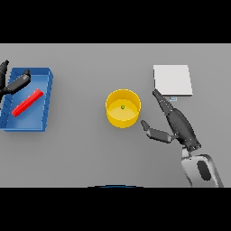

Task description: Pick up the red beaker and tilt it to pour out 1 green nut into yellow bowl. Pick up the yellow bowl and place it on the metallic measuring scale.

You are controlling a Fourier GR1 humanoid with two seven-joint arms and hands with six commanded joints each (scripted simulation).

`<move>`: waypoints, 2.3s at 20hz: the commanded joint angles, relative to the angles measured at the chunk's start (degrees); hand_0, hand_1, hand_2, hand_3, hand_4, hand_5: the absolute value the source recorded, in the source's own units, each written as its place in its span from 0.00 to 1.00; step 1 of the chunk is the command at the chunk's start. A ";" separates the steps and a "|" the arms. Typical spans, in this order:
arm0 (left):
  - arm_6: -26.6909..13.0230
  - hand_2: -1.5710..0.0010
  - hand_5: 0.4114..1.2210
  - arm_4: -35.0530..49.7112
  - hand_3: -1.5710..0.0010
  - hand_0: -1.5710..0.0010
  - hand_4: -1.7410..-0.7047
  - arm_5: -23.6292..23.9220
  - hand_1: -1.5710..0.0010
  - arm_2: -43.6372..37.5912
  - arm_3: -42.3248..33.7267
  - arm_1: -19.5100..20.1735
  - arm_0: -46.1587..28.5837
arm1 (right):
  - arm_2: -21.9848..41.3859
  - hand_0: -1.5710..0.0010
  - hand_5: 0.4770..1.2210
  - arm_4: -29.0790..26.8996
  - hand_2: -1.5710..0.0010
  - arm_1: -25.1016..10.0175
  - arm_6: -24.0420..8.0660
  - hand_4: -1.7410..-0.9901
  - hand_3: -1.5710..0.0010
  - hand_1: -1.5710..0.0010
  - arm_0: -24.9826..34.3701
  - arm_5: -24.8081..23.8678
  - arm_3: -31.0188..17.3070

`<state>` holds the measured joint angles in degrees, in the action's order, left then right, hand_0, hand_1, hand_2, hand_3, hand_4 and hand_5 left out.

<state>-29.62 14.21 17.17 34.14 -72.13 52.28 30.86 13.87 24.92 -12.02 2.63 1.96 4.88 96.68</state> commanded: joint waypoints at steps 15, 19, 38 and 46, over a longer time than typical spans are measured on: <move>0.52 1.00 0.38 -0.42 1.00 1.00 0.91 -0.52 1.00 0.71 0.17 -0.02 0.22 | 14.97 1.00 0.27 17.38 1.00 -9.60 3.97 0.62 1.00 1.00 23.05 14.58 -13.58; 0.43 1.00 0.38 -0.20 1.00 1.00 0.91 -0.80 1.00 0.64 0.31 -0.03 0.46 | 17.00 1.00 0.28 17.98 1.00 -8.25 5.53 0.65 1.00 1.00 27.29 16.55 -18.48; 1.29 1.00 0.39 -0.07 1.00 1.00 0.92 -1.59 1.00 0.09 0.99 0.55 1.24 | 23.53 0.94 0.46 21.91 0.91 -5.64 4.14 0.50 0.90 0.93 35.04 23.86 -29.05; 0.14 1.00 0.39 0.14 1.00 1.00 0.91 -0.79 1.00 0.19 -1.32 1.31 0.46 | 24.70 0.18 0.91 20.67 0.20 -6.13 3.47 0.12 0.35 0.19 35.06 28.10 -28.64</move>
<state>-29.42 14.35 16.37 34.33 -73.46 53.58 31.32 38.54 45.54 -18.16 6.17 37.07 32.88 68.07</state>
